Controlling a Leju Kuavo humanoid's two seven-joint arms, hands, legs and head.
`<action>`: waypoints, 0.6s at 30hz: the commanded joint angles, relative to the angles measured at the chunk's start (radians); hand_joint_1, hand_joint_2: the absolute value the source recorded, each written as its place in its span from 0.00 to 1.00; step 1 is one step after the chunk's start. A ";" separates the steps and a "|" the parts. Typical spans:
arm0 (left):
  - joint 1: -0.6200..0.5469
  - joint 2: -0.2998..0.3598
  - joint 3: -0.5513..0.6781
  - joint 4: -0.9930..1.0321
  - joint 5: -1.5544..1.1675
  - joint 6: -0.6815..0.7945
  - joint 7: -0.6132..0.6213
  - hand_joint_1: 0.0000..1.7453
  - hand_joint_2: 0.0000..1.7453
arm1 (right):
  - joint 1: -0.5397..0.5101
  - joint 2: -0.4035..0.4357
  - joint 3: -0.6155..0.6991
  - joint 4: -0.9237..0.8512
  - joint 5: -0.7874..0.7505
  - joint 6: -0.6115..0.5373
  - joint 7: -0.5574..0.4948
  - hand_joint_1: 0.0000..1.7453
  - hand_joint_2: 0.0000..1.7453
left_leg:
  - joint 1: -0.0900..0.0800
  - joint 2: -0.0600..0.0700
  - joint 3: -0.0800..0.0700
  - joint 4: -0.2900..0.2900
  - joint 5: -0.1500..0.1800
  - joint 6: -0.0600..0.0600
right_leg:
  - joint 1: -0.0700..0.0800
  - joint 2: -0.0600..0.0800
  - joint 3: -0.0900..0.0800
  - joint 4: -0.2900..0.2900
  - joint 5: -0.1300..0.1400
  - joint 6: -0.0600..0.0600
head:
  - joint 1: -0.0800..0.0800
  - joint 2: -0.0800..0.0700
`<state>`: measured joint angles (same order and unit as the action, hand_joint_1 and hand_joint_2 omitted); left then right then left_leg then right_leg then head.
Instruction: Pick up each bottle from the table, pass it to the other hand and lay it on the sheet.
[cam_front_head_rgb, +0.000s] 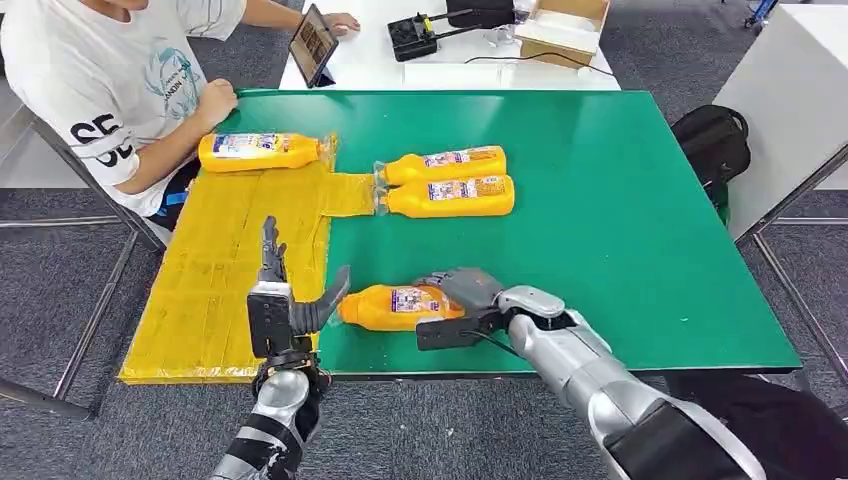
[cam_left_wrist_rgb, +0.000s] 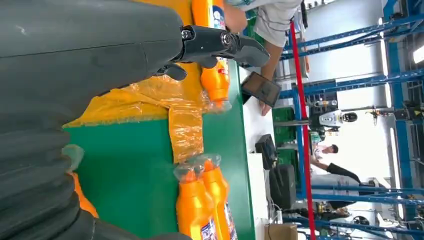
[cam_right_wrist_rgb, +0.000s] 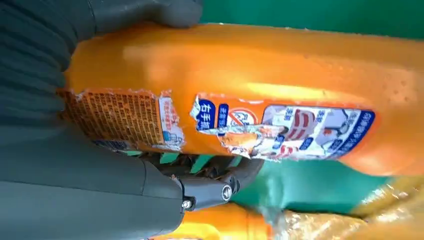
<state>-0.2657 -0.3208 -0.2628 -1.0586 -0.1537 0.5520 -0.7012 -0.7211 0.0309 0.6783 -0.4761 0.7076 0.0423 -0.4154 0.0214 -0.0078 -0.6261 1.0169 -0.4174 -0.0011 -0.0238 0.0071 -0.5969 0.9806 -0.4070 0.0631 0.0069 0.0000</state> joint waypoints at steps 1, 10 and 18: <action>-0.014 0.016 0.002 0.041 -0.002 0.004 0.003 0.00 1.00 | 0.057 0.044 -0.033 -0.010 -0.032 -0.103 -0.006 1.00 1.00 | 0.001 0.001 0.004 -0.002 -0.001 0.001 | 0.001 0.000 0.004 -0.002 -0.001 -0.003 | 0.000 0.000; 0.028 0.007 0.039 -0.010 -0.018 0.040 0.003 0.00 1.00 | 0.312 0.118 -0.424 -0.670 -0.136 -0.480 0.032 1.00 1.00 | 0.000 0.003 -0.001 0.000 -0.002 0.000 | 0.001 0.002 -0.001 0.001 -0.001 -0.003 | 0.000 0.000; 0.033 0.007 0.040 -0.020 -0.016 0.057 0.003 0.00 1.00 | 0.345 0.124 -0.465 -0.750 -0.140 -0.521 0.027 1.00 1.00 | 0.000 -0.002 0.000 0.000 -0.002 0.001 | 0.000 -0.002 0.002 0.000 -0.002 -0.003 | 0.000 0.000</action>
<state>-0.2294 -0.3204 -0.2384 -1.0861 -0.1732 0.6088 -0.7012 -0.4143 0.1373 0.3158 -1.0736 0.5707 -0.4776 -0.3944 0.0211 -0.0104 -0.6303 1.0169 -0.4176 -0.0011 -0.0242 0.0059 -0.5985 0.9803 -0.4076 0.0633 0.0069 0.0000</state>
